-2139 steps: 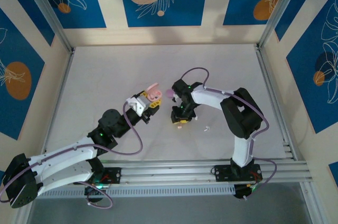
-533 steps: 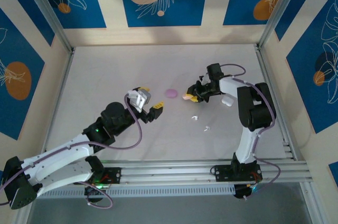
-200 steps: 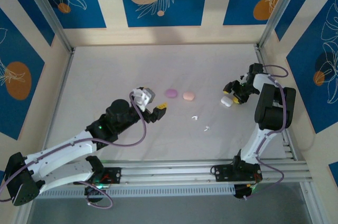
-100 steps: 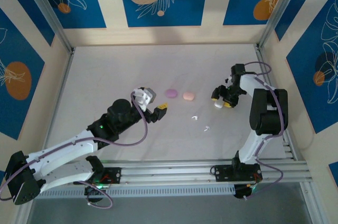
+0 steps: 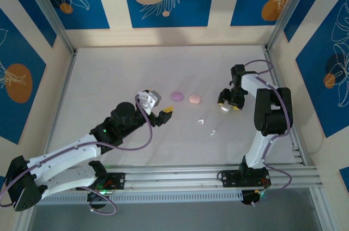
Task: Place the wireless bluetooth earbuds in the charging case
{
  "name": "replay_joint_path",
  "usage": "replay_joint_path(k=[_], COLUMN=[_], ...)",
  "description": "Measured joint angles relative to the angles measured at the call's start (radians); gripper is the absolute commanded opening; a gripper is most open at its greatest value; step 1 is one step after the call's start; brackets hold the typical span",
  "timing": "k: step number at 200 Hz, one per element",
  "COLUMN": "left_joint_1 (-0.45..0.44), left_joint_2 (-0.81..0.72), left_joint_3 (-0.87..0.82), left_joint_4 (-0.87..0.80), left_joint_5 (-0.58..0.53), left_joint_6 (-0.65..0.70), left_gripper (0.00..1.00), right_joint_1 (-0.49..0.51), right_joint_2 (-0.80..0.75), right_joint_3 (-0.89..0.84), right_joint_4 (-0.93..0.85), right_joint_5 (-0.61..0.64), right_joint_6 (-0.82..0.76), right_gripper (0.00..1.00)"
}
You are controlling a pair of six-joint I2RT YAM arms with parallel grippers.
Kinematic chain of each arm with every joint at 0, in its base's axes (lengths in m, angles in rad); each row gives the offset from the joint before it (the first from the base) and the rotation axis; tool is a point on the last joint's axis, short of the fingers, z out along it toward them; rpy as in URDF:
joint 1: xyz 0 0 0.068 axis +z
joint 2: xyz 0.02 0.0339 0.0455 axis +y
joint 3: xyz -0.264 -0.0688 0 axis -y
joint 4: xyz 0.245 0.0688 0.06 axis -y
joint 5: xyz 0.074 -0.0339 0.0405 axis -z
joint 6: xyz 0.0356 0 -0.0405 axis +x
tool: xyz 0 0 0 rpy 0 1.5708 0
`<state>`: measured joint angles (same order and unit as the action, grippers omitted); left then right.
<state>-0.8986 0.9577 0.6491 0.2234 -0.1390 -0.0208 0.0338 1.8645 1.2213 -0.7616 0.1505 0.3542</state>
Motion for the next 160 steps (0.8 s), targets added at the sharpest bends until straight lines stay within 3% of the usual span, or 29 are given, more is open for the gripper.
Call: replay_joint_path(k=[65, 109, 129, 160], left_joint_1=[0.0, 0.003, 0.019, 0.084], left_joint_2=[0.0, 0.004, 0.017, 0.042], left_joint_3=[0.0, 0.007, 0.036, 0.107], left_joint_4=[0.0, -0.016, -0.058, -0.145], left_joint_5=[0.0, 0.0, -0.001, 0.01], left_joint_6=[0.0, -0.017, -0.05, -0.138], left_gripper=[0.83, 0.83, 0.82, 0.79], right_joint_1=[0.015, 0.039, 0.068, 0.164], right_joint_2=[0.019, -0.006, -0.092, -0.355], right_joint_3=[0.01, -0.004, -0.027, -0.069], right_joint_4=[-0.01, 0.014, 0.027, 0.099], right_joint_5=[0.031, 0.027, 0.012, -0.064], right_joint_6=[0.034, 0.022, 0.003, -0.065], right_gripper=[0.49, 0.47, 0.47, 0.46])
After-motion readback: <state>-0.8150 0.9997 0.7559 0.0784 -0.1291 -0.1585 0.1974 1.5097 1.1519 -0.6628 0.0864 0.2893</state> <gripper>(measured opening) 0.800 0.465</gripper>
